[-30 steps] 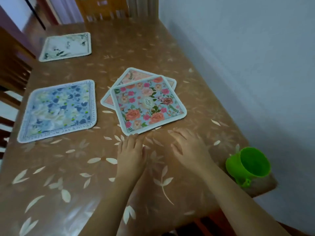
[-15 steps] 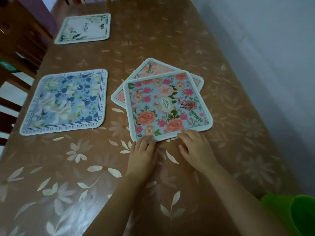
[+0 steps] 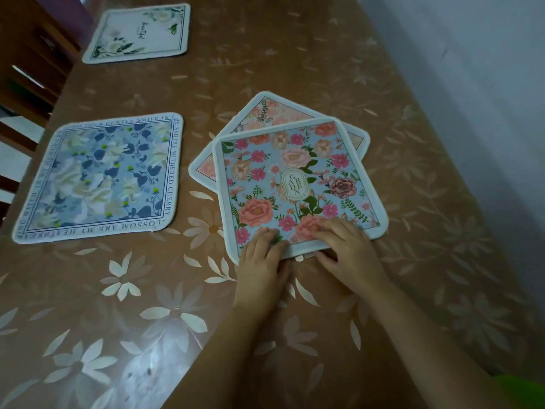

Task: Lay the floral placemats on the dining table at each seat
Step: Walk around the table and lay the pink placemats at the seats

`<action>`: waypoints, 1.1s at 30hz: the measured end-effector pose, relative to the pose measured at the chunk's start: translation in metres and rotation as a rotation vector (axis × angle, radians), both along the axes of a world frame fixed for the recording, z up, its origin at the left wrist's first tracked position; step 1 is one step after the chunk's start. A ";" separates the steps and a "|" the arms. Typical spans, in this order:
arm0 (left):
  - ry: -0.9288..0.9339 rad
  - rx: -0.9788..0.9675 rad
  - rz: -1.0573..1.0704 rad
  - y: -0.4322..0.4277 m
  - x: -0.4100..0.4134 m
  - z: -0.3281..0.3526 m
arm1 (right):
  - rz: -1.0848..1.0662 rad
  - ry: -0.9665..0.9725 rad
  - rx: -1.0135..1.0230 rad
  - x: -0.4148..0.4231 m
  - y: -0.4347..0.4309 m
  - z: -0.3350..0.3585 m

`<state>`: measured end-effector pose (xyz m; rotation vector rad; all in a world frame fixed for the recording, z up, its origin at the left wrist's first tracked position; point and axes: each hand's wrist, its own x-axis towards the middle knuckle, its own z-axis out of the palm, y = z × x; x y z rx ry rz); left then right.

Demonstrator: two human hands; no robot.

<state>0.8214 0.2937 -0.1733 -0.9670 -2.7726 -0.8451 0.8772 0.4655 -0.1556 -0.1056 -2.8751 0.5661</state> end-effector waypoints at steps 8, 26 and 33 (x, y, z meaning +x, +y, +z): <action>-0.066 0.153 0.006 0.010 -0.001 0.007 | 0.018 0.071 -0.123 -0.005 -0.005 0.010; -0.140 0.121 0.007 -0.032 0.070 0.040 | -0.007 0.001 -0.159 0.070 -0.047 0.029; -0.226 0.109 0.048 -0.056 0.118 0.053 | 0.020 -0.013 -0.168 0.116 -0.069 0.049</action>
